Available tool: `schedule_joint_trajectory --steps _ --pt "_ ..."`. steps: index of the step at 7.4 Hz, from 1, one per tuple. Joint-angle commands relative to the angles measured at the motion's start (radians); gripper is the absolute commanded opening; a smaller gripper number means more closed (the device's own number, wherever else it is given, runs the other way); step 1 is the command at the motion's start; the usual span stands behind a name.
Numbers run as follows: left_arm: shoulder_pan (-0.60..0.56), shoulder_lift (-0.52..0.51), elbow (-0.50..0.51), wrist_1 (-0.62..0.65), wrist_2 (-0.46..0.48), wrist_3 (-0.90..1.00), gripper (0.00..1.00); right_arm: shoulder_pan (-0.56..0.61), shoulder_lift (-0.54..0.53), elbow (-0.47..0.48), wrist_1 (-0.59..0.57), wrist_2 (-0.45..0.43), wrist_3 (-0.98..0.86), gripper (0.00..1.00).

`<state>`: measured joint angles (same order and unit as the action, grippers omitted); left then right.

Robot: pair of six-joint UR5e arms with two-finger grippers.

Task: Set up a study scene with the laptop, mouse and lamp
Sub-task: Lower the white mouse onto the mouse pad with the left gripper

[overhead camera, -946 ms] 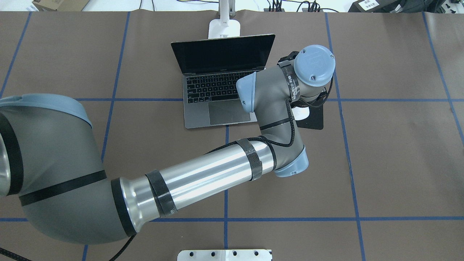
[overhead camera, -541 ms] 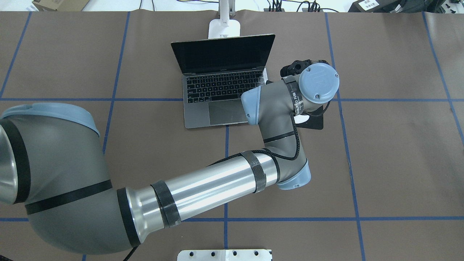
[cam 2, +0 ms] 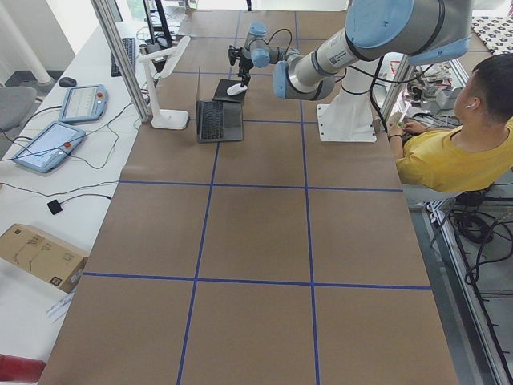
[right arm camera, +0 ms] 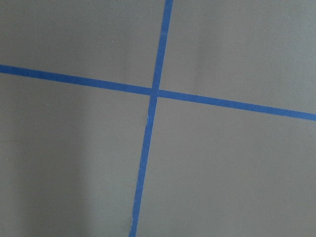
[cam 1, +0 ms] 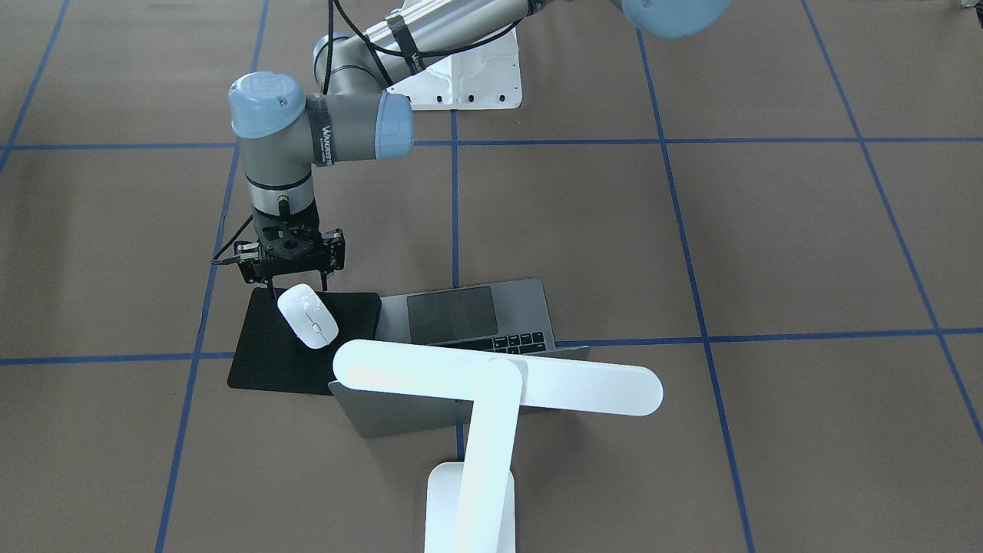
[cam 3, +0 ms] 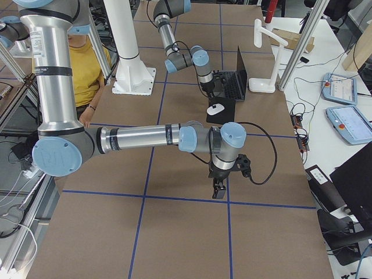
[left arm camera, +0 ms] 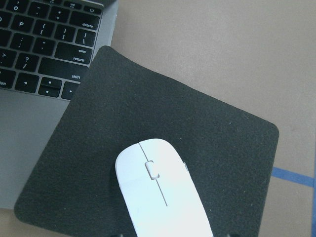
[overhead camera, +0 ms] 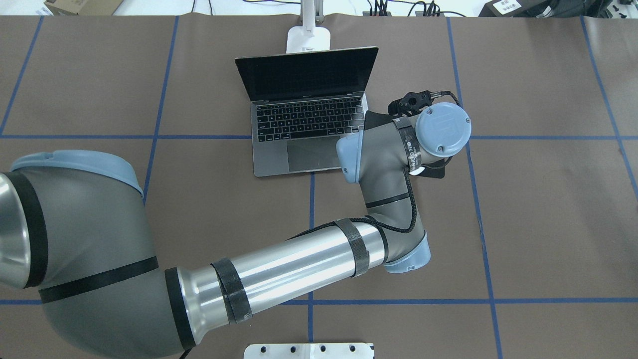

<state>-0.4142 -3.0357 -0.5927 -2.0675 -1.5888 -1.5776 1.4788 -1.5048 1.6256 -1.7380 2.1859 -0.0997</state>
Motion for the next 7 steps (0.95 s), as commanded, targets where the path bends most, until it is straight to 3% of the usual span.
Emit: schedule_joint_trajectory --steps 1,3,5,6,7 --pt "0.002 -0.002 -0.006 -0.017 -0.002 -0.001 0.8 0.0 0.003 -0.001 0.0 0.0 0.0 1.0" --pt "0.002 0.001 -0.024 -0.016 -0.016 0.008 0.99 0.0 0.006 -0.006 0.002 0.0 -0.002 1.0" --pt "-0.003 0.02 -0.086 0.007 -0.078 0.066 1.0 0.0 0.012 -0.007 0.002 -0.002 -0.002 1.0" --pt "-0.008 0.058 -0.178 0.083 -0.094 0.12 1.0 0.0 0.012 -0.007 0.002 -0.002 -0.002 1.0" --pt "-0.03 0.12 -0.314 0.204 -0.176 0.163 1.0 0.0 0.014 -0.007 0.002 -0.002 -0.002 1.0"
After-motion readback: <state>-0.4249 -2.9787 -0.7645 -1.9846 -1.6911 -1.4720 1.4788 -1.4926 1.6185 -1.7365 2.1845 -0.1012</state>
